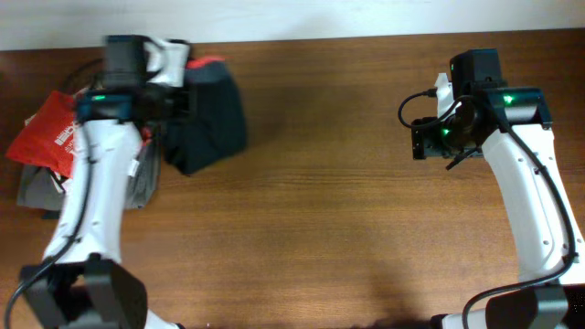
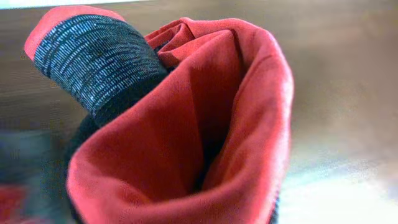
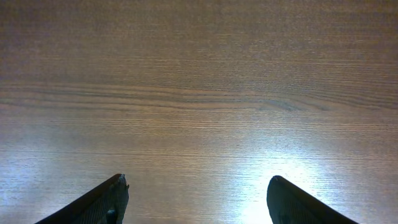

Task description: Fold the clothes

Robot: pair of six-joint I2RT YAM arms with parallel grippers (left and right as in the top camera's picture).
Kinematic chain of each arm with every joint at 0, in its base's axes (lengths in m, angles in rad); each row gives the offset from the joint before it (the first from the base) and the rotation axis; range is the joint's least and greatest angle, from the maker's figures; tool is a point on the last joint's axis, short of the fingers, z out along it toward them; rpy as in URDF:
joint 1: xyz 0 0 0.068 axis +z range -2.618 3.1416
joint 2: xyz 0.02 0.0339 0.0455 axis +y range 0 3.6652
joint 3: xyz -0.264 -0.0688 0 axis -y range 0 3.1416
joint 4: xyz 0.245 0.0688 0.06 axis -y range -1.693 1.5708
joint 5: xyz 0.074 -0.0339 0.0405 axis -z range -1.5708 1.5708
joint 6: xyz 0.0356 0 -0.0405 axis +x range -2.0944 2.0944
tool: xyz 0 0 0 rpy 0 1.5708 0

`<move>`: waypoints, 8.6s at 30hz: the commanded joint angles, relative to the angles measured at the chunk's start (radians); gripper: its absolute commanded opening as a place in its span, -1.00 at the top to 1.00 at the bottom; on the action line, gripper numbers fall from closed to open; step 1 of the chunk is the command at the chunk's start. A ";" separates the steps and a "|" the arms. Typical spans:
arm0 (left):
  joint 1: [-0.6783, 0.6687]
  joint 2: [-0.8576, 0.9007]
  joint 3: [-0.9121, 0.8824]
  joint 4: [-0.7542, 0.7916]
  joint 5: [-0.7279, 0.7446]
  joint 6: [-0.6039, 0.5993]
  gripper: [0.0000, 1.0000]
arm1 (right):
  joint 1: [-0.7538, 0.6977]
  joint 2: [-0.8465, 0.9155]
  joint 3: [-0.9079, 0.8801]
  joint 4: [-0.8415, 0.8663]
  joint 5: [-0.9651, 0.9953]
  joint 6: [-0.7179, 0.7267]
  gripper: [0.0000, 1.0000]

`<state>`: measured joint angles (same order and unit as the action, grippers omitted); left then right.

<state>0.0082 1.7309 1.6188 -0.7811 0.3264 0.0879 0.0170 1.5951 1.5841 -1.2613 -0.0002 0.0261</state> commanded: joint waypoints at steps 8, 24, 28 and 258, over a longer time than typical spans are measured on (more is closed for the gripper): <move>0.254 -0.052 0.035 0.125 0.182 0.023 0.99 | 0.000 -0.009 0.006 -0.006 0.016 0.005 -0.51; 0.468 -0.043 0.263 0.015 0.201 -0.027 0.99 | 0.000 -0.009 0.005 -0.008 0.015 0.005 -0.50; 0.477 -0.018 0.263 -0.018 0.202 -0.027 0.99 | 0.000 -0.009 0.005 -0.008 0.015 0.005 -0.51; 0.093 -1.125 -0.620 -0.208 -0.061 0.063 -0.98 | -0.030 -1.592 -1.474 1.175 -0.201 -0.286 -0.98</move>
<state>0.0982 0.6086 1.0039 -0.9871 0.2680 0.1631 -0.0223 0.0147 0.1707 -0.1226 -0.2008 -0.1745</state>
